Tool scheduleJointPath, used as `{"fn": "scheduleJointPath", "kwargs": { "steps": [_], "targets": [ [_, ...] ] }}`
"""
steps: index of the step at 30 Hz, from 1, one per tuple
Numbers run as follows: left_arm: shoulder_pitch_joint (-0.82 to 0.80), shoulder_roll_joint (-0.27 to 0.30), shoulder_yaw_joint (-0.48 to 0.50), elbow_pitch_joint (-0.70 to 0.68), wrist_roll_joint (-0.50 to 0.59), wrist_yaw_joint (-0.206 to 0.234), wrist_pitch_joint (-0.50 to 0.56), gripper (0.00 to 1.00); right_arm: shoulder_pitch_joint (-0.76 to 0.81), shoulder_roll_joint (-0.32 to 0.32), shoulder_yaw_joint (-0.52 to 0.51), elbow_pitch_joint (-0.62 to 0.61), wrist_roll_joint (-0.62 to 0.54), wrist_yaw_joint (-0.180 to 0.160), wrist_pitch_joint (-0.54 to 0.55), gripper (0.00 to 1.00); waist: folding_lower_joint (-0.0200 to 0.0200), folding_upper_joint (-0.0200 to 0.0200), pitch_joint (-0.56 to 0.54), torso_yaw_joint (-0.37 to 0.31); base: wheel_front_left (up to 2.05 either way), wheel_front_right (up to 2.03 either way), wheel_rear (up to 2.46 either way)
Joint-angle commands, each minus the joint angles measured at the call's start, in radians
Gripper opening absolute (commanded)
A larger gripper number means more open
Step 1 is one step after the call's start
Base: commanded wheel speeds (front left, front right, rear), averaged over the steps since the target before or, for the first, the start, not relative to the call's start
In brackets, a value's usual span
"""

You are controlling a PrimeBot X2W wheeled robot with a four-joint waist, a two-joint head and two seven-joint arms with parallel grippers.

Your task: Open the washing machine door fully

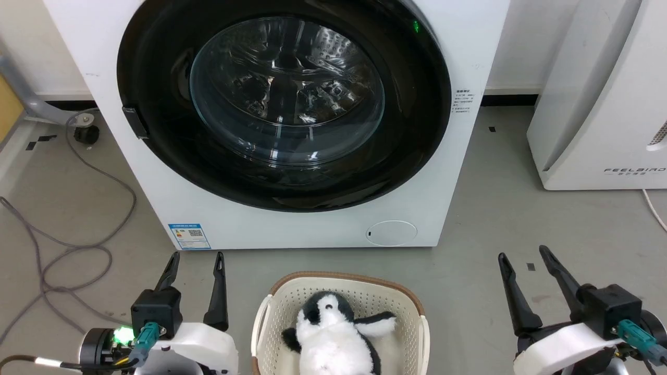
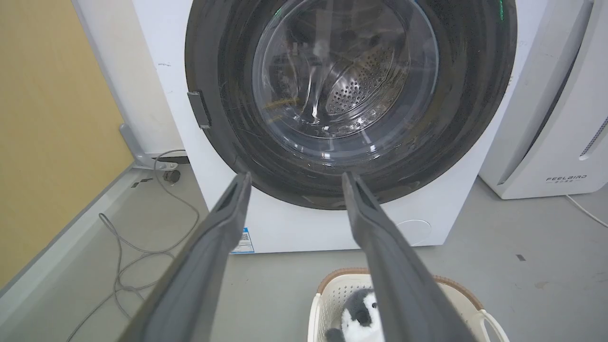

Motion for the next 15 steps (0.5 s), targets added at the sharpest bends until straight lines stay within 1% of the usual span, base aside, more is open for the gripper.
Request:
{"fn": "scheduleJointPath", "kwargs": {
  "steps": [1,13,14,15],
  "targets": [
    [-0.008,0.0,-0.001,-0.005,-0.008,0.005,-0.011,1.0,-0.001,0.0,-0.002,-0.011,0.013,0.0,-0.01,1.0,0.0,0.0,0.0,0.0,0.0,0.0,0.0],
    [-0.012,0.0,-0.006,-0.008,-0.016,0.017,-0.036,1.0,-0.002,0.0,-0.003,-0.031,0.077,0.0,-0.035,1.0,0.0,0.0,0.002,0.003,0.0,0.0,0.0],
    [-0.012,0.0,-0.006,-0.008,-0.016,0.018,-0.038,1.0,-0.002,0.0,-0.004,-0.033,0.083,0.0,-0.037,0.76,0.0,0.0,0.003,0.003,0.0,0.0,0.0],
    [-0.012,0.0,-0.006,-0.008,-0.017,0.019,-0.04,1.0,-0.002,0.0,-0.004,-0.034,0.09,0.0,-0.039,0.21,0.0,0.0,0.003,0.003,0.0,0.0,0.0]
  ]
}}
